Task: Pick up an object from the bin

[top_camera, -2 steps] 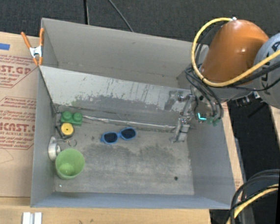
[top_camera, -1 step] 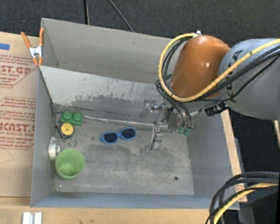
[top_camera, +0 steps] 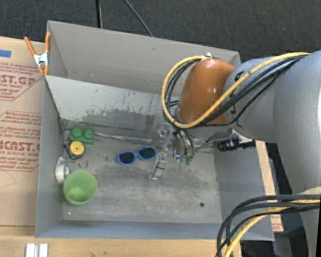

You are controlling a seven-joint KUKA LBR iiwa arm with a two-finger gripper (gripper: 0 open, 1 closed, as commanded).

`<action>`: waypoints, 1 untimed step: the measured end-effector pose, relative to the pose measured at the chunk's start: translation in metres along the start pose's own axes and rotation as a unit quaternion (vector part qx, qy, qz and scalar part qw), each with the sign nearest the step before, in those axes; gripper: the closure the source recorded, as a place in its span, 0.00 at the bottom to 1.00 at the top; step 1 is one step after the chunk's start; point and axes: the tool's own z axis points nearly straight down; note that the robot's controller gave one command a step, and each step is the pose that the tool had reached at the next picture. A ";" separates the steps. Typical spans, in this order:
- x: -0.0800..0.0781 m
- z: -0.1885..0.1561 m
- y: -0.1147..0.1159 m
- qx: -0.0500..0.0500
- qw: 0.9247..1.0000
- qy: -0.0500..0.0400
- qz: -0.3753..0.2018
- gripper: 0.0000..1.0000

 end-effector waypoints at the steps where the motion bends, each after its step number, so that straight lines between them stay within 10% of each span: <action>1: 0.001 0.028 -0.002 0.001 0.999 -0.002 -0.043 0.00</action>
Offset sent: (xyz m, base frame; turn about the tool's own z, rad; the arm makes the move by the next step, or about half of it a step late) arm -0.0012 -0.0017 -0.0268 -0.0856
